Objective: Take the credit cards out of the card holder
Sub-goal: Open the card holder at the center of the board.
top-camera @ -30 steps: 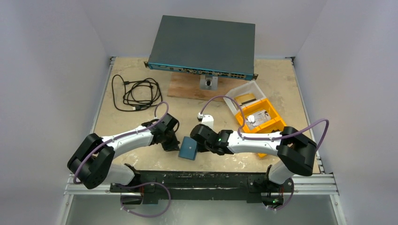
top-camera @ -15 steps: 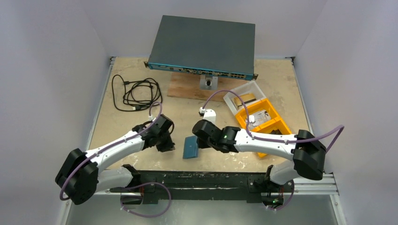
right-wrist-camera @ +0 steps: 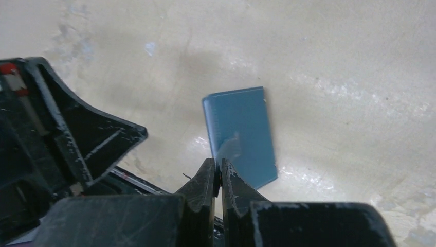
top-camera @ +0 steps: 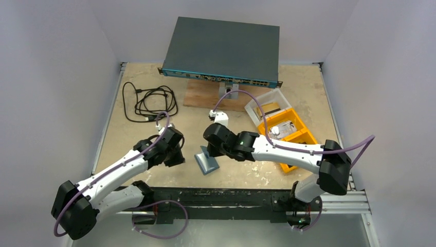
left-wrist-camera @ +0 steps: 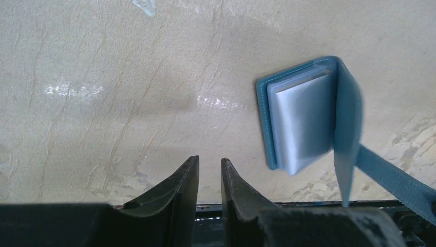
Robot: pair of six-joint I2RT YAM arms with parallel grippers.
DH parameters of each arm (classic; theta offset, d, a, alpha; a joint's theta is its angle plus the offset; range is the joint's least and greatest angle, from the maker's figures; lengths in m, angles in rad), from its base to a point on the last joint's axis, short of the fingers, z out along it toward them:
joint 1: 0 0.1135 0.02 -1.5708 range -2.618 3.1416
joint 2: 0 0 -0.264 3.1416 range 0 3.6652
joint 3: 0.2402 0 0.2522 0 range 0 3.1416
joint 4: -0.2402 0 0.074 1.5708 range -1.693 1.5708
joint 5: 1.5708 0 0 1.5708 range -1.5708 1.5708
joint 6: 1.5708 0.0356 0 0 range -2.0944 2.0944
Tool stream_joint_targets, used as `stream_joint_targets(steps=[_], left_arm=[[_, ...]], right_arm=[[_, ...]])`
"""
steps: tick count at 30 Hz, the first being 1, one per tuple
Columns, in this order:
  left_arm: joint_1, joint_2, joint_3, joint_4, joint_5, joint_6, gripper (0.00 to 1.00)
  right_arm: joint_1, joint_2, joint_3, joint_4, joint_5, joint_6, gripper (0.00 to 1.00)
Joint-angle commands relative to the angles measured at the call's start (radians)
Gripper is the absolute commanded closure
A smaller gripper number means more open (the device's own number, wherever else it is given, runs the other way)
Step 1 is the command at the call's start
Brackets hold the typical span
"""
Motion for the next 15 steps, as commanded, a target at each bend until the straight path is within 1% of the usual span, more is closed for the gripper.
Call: stream_joint_targets(steps=[1, 6, 8, 11, 15], left_arm=[[0.003, 0.056, 0.045, 0.042, 0.043, 0.062, 0.78], [0.004, 0.130, 0.078, 0.091, 0.119, 0.092, 0.79], [0.004, 0.160, 0.092, 0.102, 0.128, 0.097, 0.79], [0.003, 0.215, 0.122, 0.123, 0.131, 0.100, 0.80], [-0.001, 0.296, 0.153, 0.165, 0.193, 0.069, 0.83]], right_arm=[[-0.059, -0.049, -0.085, -0.062, 0.009, 0.014, 1.00], [-0.178, -0.111, -0.275, -0.029, -0.004, 0.027, 1.00], [-0.208, -0.125, -0.318, -0.003, -0.018, 0.019, 1.00], [-0.220, -0.108, -0.333, 0.004, 0.000, -0.002, 1.00], [-0.222, -0.070, -0.349, 0.028, -0.023, -0.026, 1.00]])
